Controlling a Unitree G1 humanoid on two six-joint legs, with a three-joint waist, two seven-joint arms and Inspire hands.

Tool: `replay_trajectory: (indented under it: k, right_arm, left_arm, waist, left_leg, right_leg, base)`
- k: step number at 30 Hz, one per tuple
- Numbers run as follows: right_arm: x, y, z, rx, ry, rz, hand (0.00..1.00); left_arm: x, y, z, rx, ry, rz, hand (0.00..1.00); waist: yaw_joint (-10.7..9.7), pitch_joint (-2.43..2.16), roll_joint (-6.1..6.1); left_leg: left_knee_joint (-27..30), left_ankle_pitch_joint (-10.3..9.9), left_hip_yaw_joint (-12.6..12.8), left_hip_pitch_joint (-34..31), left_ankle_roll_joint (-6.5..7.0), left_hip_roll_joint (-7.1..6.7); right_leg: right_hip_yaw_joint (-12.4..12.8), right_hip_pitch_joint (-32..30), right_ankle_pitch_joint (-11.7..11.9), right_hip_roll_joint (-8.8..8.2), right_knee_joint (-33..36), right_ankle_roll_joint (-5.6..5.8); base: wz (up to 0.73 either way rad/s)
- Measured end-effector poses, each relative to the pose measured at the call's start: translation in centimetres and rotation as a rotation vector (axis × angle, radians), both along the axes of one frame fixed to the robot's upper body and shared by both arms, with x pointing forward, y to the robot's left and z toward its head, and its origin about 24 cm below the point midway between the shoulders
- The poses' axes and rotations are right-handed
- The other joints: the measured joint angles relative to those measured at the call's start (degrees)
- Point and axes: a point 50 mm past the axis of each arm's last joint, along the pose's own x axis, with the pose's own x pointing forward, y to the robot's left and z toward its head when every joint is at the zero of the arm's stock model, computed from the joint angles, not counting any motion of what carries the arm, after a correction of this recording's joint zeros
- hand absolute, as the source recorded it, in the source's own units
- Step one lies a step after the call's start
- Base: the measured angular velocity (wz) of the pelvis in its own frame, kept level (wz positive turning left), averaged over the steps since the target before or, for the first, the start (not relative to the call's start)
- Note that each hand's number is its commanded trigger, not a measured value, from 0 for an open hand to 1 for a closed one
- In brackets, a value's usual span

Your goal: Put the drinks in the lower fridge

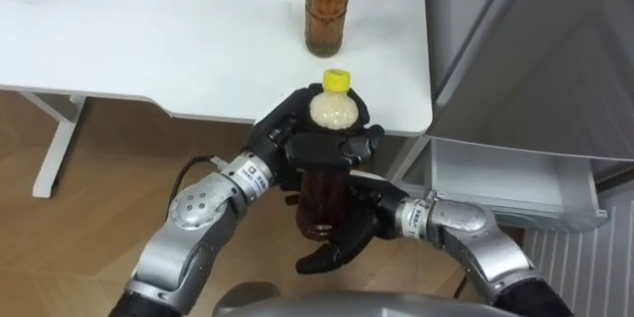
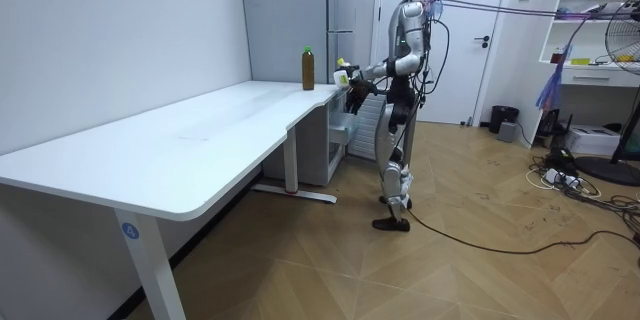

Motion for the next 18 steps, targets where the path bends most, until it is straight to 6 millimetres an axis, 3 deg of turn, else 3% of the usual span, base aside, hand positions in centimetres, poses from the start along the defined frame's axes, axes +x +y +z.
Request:
replay_trajectory:
  k: [11, 18]
  right_arm:
    - [0.1, 0.1, 0.2, 0.064, 0.032, -0.045, 0.0]
    - [0.1, 0.1, 0.2, 0.104, 0.056, -0.071, 0.0]
  left_arm:
    - [-0.2, -0.1, -0.6, 0.004, 0.026, -0.008, 1.0]
    - [-0.5, -0.4, -1.1, 0.005, 0.048, -0.038, 1.0]
  waist:
    - [-0.09, 0.44, 0.74]
    - [-0.3, 0.33, 1.05]
  left_leg:
    - [-0.09, 0.0, -0.11, 0.21, 0.0, 0.08]
    - [-0.04, -0.01, -0.13, 0.14, 0.04, 0.08]
  right_leg:
    - [0.18, 0.07, 0.01, 0.06, 0.85, -0.01]
    - [0.55, 0.04, 0.01, 0.12, 0.82, -0.02]
  base:
    - [-0.01]
    - [0.0]
